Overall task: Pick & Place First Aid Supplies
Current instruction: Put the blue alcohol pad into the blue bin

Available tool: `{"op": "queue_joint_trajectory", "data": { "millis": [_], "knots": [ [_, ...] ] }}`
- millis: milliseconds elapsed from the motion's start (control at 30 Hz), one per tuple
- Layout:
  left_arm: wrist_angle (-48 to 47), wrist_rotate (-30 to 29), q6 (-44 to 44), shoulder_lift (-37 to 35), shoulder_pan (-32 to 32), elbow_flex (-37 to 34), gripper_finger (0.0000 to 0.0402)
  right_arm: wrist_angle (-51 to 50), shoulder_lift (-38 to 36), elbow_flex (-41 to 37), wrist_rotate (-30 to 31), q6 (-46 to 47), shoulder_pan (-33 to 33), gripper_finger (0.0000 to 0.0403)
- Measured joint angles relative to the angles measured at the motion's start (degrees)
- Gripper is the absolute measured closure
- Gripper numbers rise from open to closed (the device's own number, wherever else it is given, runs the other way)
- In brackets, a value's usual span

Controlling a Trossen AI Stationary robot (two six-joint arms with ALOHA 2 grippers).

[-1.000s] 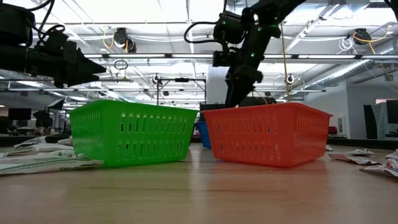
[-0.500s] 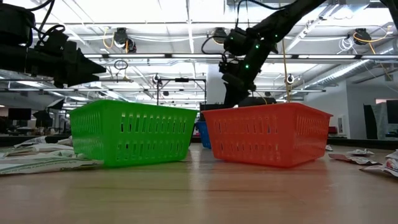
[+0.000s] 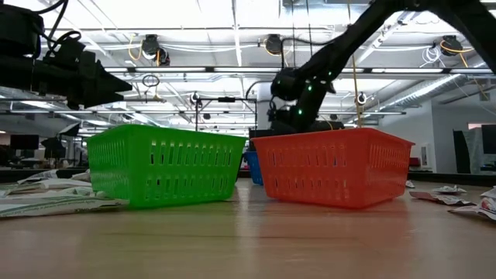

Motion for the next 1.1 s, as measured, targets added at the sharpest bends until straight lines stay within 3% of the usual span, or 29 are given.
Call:
{"op": "queue_joint_trajectory", "data": {
  "millis": [367,500,733,1100],
  "knots": [
    [-0.04,0.00,0.00,0.00,0.02,0.00,0.0078,-6.20,7.01,3.90,0.19,1.96,-0.50,0.0182],
    [-0.05,-0.01,0.00,0.00,0.02,0.00,0.0078,-6.53,7.03,3.86,0.14,2.32,-0.48,0.0236],
    [-0.07,0.00,0.00,0.00,0.02,0.01,0.0078,-6.77,7.05,3.82,-0.08,1.61,-0.41,0.0385],
    [-0.07,-0.01,0.00,0.00,0.01,0.00,0.0078,-10.35,-1.70,4.82,1.23,1.87,-0.35,0.0398]
  ]
}}
